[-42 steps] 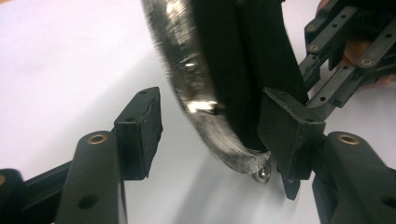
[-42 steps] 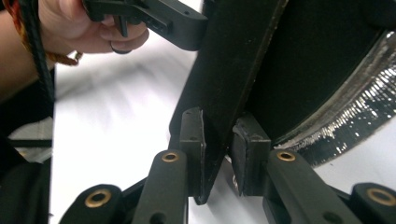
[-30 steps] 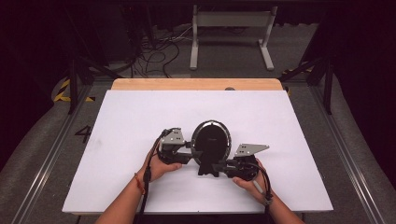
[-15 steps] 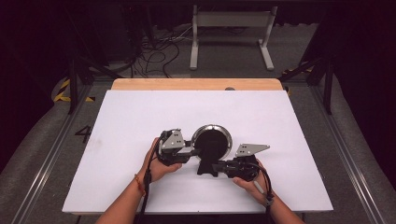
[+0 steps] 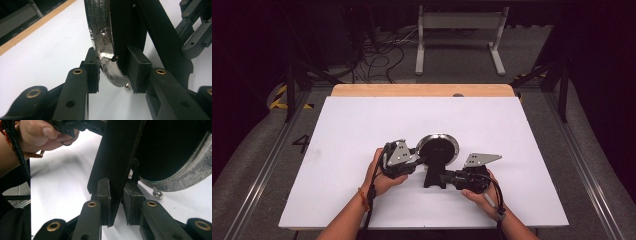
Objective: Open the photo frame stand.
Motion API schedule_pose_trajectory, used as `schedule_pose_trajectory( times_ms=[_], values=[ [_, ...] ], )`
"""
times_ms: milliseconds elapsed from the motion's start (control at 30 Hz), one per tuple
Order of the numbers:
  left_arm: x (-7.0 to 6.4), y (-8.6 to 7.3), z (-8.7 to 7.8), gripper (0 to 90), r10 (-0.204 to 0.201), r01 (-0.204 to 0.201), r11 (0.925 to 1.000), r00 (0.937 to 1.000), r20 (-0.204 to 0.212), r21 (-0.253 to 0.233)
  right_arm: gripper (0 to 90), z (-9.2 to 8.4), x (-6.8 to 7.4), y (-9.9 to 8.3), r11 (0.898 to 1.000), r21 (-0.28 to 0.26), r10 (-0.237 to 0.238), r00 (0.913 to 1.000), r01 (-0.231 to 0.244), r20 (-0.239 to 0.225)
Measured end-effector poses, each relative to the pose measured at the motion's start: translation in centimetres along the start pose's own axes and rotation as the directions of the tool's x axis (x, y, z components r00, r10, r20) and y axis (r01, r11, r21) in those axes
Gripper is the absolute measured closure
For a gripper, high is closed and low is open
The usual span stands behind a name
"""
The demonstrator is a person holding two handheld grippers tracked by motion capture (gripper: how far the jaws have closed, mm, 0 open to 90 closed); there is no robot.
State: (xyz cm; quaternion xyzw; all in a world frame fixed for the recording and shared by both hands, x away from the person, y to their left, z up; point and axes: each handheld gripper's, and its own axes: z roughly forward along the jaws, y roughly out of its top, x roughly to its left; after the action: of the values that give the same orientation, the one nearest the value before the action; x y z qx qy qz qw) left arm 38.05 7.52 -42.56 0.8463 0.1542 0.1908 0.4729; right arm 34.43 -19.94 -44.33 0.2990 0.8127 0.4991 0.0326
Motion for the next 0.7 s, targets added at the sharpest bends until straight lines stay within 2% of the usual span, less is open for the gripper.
schedule_pose_trajectory(
  times_ms=[233, 367, 433, 533, 600, 700],
  values=[
    [-0.1, -0.4, 0.0, 65.2, -0.008, 0.008, 1.0, 0.9999, 0.01, -0.006, 77.7, 0.1, 0.2, -0.1, 1.0, 0.003, -0.007, 0.9999, 0.007, 0.012],
    [0.1, -0.6, 0.3, 54.6, -0.029, 0.029, 0.9996, 0.9996, 0.003, 0.002, 78.6, 0.1, 0.2, -0.2, 1.0, 0.004, 0.0, 1.0, 0.0, 0.009],
    [0.3, -0.8, 0.5, 50.4, -0.049, 0.048, 0.9988, 0.9985, 0.027, 0.001, 78.8, 0.1, 0.2, -0.2, 1.0, 0.005, 0.002, 1.0, -0.002, 0.008],
    [0.4, -0.9, 1.0, 45.2, -0.052, 0.051, 0.9985, 0.998, 0.038, 0.019, 78.8, 0.1, 0.2, -0.2, 1.0, 0.007, -0.001, 1.0, 0.001, 0.008],
    [0.3, -0.9, 1.2, 44.7, -0.061, 0.06, 0.998, 0.9973, 0.04, 0.019, 78.8, 0.1, 0.3, -0.2, 1.0, 0.008, -0.003, 1.0, 0.003, 0.007],
    [0.2, -1.0, 1.6, 51.2, -0.056, 0.055, 0.9982, 0.9961, 0.067, 0.022, 78.9, 0.1, 0.3, -0.2, 1.0, 0.011, -0.007, 0.9999, 0.007, 0.009]
  ],
)
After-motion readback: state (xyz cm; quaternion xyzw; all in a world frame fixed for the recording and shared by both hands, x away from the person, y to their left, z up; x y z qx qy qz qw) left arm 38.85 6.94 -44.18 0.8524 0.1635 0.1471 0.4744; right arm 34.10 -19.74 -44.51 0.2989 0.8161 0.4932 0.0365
